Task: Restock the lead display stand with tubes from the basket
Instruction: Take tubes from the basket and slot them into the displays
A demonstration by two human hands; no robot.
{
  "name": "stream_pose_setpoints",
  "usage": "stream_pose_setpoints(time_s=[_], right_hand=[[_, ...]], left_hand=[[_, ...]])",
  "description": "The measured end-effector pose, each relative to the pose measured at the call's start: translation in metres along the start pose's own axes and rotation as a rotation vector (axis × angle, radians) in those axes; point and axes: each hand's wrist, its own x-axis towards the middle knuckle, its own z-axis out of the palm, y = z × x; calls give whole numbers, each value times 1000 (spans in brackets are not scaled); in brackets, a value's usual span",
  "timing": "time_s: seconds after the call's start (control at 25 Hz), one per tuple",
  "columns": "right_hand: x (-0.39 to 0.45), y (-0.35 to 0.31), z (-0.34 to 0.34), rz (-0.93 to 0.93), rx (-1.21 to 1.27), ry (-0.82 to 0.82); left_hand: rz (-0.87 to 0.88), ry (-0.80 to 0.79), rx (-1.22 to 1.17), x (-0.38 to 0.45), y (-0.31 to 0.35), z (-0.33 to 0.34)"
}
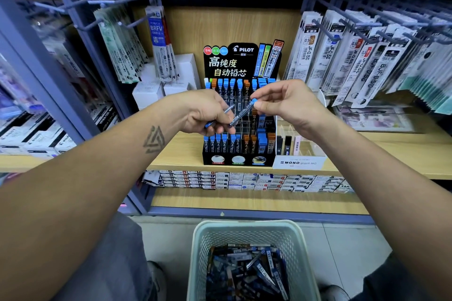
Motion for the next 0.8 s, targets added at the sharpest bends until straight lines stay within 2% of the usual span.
stream_pose_setpoints(time_s=[0.28, 0.64, 0.8], right_hand=[[0, -3, 2, 70, -107, 17], [3, -5, 7, 170, 17, 11], [5, -3, 8, 142, 65, 13]], left_hand=[[15, -64, 22, 1, 1, 2], [-9, -55, 33, 2, 2, 3], [-20, -37, 92, 5, 2, 5]])
